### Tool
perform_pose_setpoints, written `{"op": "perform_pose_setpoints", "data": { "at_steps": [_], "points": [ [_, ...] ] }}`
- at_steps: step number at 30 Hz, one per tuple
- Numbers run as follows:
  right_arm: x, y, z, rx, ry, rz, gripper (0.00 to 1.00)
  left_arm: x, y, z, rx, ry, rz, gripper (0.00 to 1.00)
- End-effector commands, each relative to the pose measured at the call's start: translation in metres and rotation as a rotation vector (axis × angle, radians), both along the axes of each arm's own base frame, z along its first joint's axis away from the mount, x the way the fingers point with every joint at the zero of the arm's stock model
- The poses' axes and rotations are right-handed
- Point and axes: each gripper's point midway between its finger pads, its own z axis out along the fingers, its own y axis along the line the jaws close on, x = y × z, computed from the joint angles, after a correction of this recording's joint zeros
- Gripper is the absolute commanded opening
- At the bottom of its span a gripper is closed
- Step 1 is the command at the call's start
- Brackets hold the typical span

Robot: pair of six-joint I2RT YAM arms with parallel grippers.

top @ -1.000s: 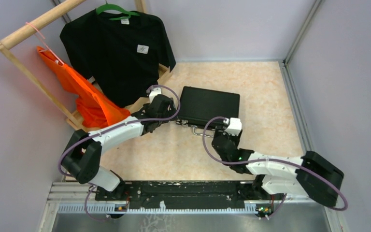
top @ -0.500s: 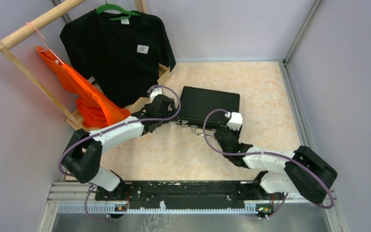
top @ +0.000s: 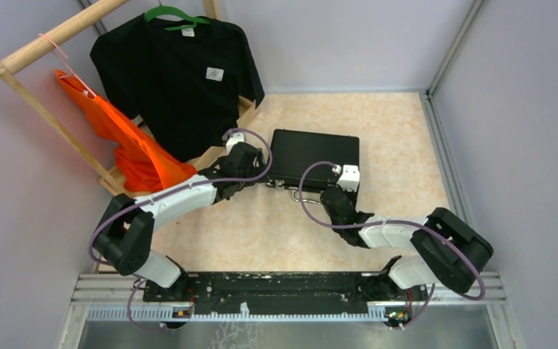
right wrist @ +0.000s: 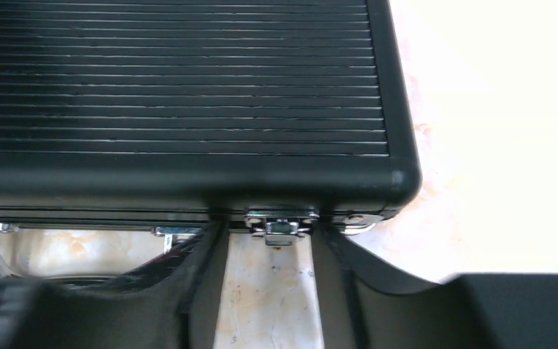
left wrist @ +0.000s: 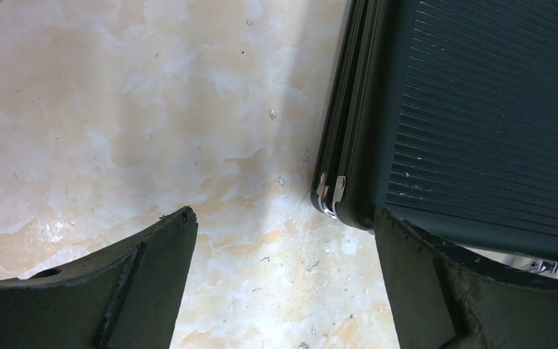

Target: Pack up texas hold em set

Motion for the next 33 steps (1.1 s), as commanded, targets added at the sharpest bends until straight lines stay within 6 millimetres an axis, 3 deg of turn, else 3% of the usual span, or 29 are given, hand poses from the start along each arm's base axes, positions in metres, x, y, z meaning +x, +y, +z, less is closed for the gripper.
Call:
{"op": "perform_pose_setpoints", "data": {
  "at_steps": [1, 2, 4, 11, 21, 30, 32, 33],
  "points": [
    [0.015, 0.008, 0.015, 0.024, -0.054, 0.005, 0.38, 0.001, -0.002, -0.002, 0.016, 0.005, -0.022, 0.96],
    [0.016, 0.008, 0.015, 0.022, -0.057, 0.003, 0.28, 0.001, -0.002, -0.002, 0.016, 0.006, -0.022, 0.96],
    [0.016, 0.008, 0.015, 0.023, -0.059, 0.003, 0.17, 0.001, -0.002, -0.003, 0.017, 0.007, -0.022, 0.96],
    [0.012, 0.014, 0.028, 0.061, -0.083, 0.030, 0.00, 0.001, -0.002, -0.004, 0.020, 0.009, -0.024, 0.96],
    [-0.008, 0.029, 0.054, 0.107, -0.083, 0.090, 0.00, 0.001, -0.004, -0.005, 0.019, 0.016, -0.030, 0.96],
    [-0.031, 0.036, 0.031, 0.137, 0.024, 0.151, 0.02, 0.001, -0.004, -0.005, 0.026, 0.021, -0.036, 0.96],
    [-0.036, 0.036, 0.028, 0.141, 0.047, 0.167, 0.11, 0.001, -0.004, -0.006, 0.028, 0.025, -0.036, 0.96],
    [-0.039, 0.037, 0.027, 0.142, 0.059, 0.175, 0.23, 0.001, -0.005, -0.007, 0.029, 0.027, -0.037, 0.96]
  ]
}}
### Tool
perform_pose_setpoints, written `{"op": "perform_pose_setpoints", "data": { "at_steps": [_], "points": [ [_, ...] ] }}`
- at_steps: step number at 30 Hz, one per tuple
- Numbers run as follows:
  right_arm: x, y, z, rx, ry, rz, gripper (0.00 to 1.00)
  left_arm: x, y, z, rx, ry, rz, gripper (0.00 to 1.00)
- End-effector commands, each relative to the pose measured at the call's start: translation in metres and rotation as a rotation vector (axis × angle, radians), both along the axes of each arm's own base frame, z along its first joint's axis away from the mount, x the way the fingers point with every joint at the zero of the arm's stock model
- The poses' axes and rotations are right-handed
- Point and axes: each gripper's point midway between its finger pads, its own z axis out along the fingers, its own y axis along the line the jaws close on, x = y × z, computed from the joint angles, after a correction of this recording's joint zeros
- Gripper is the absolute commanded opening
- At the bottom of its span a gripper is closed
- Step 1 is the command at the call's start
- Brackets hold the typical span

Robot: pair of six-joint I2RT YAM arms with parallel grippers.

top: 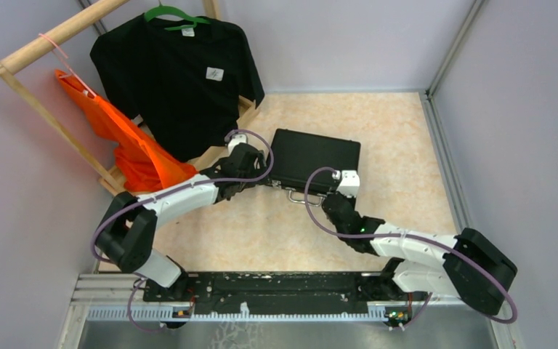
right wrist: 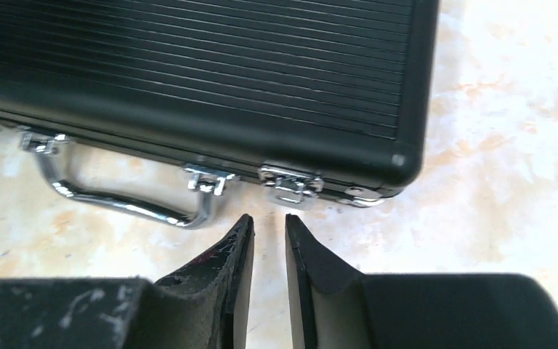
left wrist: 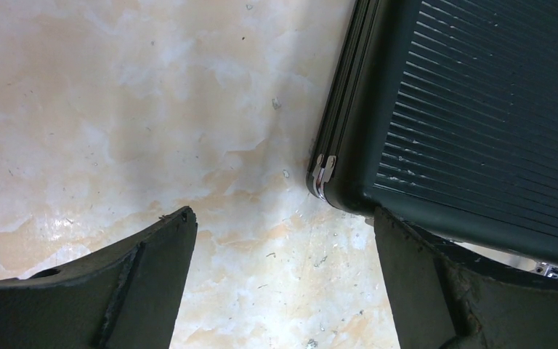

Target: Pack up texas hold em set

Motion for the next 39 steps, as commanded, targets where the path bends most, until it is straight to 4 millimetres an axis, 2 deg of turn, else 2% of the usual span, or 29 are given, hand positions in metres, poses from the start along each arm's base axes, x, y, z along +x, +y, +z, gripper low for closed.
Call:
{"op": "perform_pose_setpoints", "data": {
  "at_steps": [1, 3, 7, 9, 11, 13, 14, 18, 22, 27, 34, 39],
  "points": [
    [-0.005, 0.023, 0.019, 0.114, -0.009, 0.055, 0.33, 0.004, -0.005, 0.000, 0.010, 0.007, -0.014, 0.96],
    [-0.009, 0.024, 0.021, 0.118, -0.006, 0.065, 0.45, 0.004, -0.004, -0.001, 0.013, 0.009, -0.016, 0.96],
    [-0.012, 0.019, 0.032, 0.158, -0.046, 0.064, 0.47, 0.005, -0.003, -0.002, 0.020, 0.008, -0.011, 0.96],
    [-0.012, 0.013, 0.038, 0.156, -0.068, 0.046, 0.53, 0.005, -0.003, -0.003, 0.021, 0.009, -0.009, 0.96],
    [-0.011, 0.008, 0.039, 0.133, -0.076, 0.033, 0.59, 0.006, -0.004, -0.004, 0.022, 0.012, -0.010, 0.96],
    [-0.010, 0.005, 0.034, 0.114, -0.072, 0.017, 0.60, 0.006, -0.005, -0.004, 0.020, 0.015, -0.011, 0.96],
    [-0.009, 0.005, 0.032, 0.114, -0.070, 0.006, 0.58, 0.006, -0.005, -0.004, 0.020, 0.015, -0.011, 0.96],
    [-0.006, 0.001, 0.031, 0.153, -0.071, -0.029, 0.30, 0.006, -0.004, -0.002, 0.016, 0.010, -0.002, 0.96],
    [-0.001, -0.014, 0.025, 0.182, -0.056, -0.063, 0.02, 0.007, -0.006, 0.001, 0.004, 0.004, -0.006, 0.96],
    [0.002, -0.036, 0.015, 0.155, -0.052, -0.120, 0.00, 0.006, -0.007, -0.002, 0.003, 0.014, -0.008, 0.96],
    [0.011, -0.044, 0.011, 0.149, -0.075, -0.137, 0.00, 0.006, -0.007, -0.005, 0.008, 0.020, -0.007, 0.96],
    [0.020, -0.040, 0.013, 0.176, -0.135, -0.114, 0.00, 0.007, -0.008, -0.007, 0.013, 0.026, -0.009, 0.96]
  ]
}}
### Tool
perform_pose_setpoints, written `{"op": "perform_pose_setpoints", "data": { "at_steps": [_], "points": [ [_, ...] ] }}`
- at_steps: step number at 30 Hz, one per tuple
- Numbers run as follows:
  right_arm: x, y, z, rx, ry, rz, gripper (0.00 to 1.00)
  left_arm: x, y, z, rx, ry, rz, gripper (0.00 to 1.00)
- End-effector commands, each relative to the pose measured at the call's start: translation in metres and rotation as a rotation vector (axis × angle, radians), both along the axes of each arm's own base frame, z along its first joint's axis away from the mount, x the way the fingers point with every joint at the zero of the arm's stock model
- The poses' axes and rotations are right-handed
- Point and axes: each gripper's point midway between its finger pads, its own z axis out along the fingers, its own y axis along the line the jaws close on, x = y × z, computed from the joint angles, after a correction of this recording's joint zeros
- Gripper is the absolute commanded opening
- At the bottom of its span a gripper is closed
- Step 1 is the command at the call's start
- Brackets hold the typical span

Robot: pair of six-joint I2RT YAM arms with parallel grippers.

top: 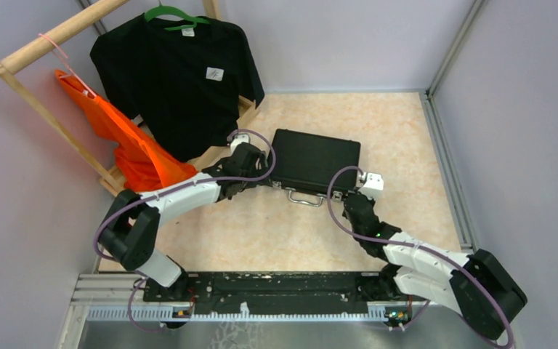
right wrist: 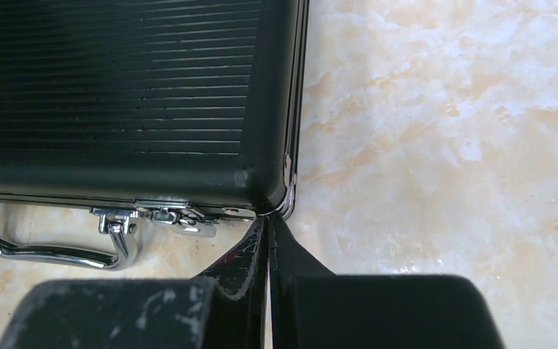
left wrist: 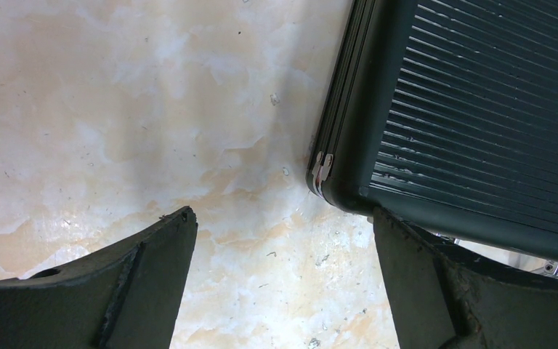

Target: Pack up texas hold em set

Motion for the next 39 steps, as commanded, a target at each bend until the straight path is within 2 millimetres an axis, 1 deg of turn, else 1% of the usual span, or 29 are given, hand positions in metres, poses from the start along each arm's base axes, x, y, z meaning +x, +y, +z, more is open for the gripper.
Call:
{"op": "perform_pose_setpoints", "data": {
  "at_steps": [1, 4, 6, 11, 15, 20, 27, 29, 34, 39],
  "points": [
    [0.017, 0.010, 0.015, 0.046, -0.099, 0.023, 0.00, 0.006, -0.006, -0.001, -0.003, 0.000, -0.002, 0.96],
    [0.019, 0.018, 0.011, 0.058, -0.112, 0.057, 0.00, 0.006, -0.005, -0.002, 0.001, 0.003, -0.002, 0.96],
    [0.019, 0.023, 0.013, 0.076, -0.141, 0.087, 0.00, 0.006, -0.005, -0.003, 0.005, 0.005, 0.000, 0.96],
    [0.020, 0.027, 0.022, 0.106, -0.215, 0.125, 0.00, 0.006, -0.004, -0.003, 0.009, 0.004, 0.002, 0.96],
    [0.014, 0.026, 0.026, 0.119, -0.226, 0.135, 0.00, 0.006, -0.003, -0.003, 0.013, 0.003, 0.002, 0.96],
    [0.010, 0.012, 0.026, 0.087, -0.232, 0.092, 0.00, 0.006, -0.004, -0.003, 0.008, 0.005, -0.002, 0.96],
    [0.014, 0.017, 0.016, 0.063, -0.211, 0.110, 0.00, 0.005, -0.004, -0.003, 0.007, 0.006, -0.004, 0.96],
    [0.015, 0.019, 0.015, 0.062, -0.226, 0.126, 0.00, 0.005, -0.004, -0.003, 0.008, 0.005, -0.003, 0.96],
    [0.021, 0.036, 0.019, 0.069, -0.250, 0.203, 0.00, 0.005, -0.005, -0.004, 0.004, 0.009, -0.008, 0.96],
    [0.018, 0.055, 0.025, 0.110, -0.279, 0.302, 0.00, 0.004, -0.006, -0.004, 0.000, 0.013, -0.013, 0.96]
  ]
}}
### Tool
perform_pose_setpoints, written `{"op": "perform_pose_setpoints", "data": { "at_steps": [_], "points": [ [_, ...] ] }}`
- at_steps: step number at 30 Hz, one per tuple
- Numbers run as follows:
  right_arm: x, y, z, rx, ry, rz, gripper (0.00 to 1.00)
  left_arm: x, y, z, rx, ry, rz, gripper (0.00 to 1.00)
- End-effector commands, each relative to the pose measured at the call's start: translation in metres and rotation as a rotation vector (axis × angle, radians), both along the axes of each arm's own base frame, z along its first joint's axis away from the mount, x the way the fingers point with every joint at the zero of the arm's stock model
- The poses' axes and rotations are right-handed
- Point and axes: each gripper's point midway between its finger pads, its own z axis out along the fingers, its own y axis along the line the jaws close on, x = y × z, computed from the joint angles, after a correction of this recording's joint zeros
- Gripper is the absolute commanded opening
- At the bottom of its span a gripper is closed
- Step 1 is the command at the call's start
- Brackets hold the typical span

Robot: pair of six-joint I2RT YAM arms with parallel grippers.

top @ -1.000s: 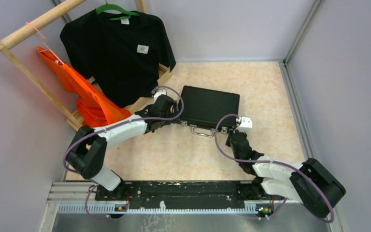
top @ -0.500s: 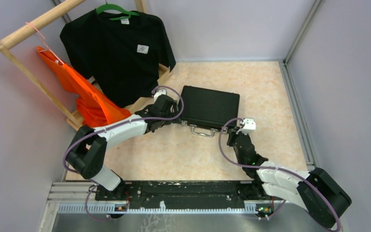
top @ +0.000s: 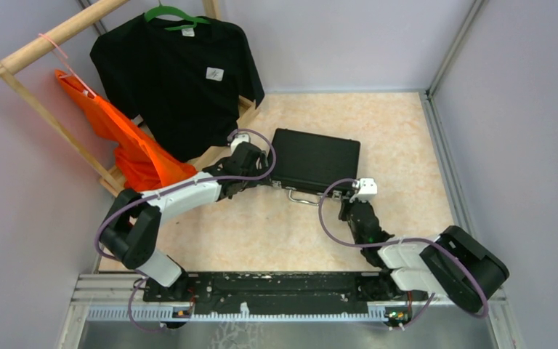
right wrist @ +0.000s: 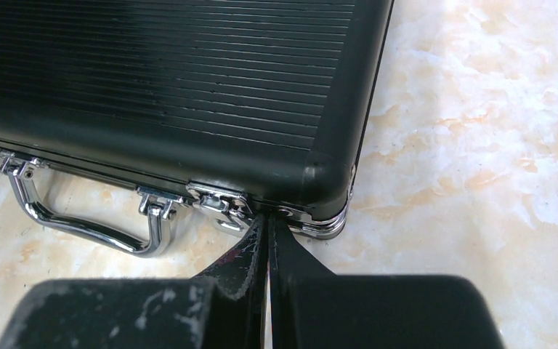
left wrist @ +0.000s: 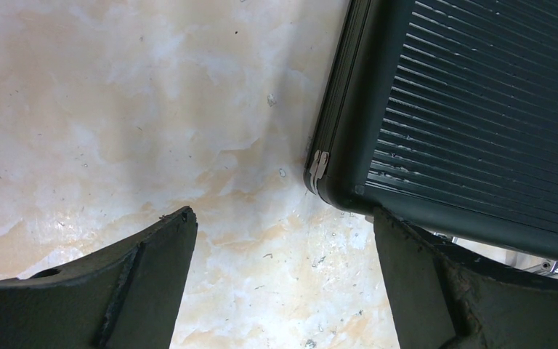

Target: Pack up texas hold em set

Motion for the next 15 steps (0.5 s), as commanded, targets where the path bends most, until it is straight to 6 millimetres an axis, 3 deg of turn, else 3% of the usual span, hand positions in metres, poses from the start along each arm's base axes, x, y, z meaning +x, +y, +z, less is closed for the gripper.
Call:
{"op": "perform_pose_setpoints", "data": {
  "at_steps": [1, 15],
  "points": [
    [0.006, 0.032, 0.035, 0.108, -0.119, 0.140, 0.00, 0.003, -0.004, -0.002, 0.001, 0.004, -0.007, 0.96],
    [-0.024, 0.093, 0.078, 0.237, -0.154, 0.512, 0.00, 0.004, -0.002, -0.001, 0.007, -0.002, 0.000, 0.96]
  ]
}}
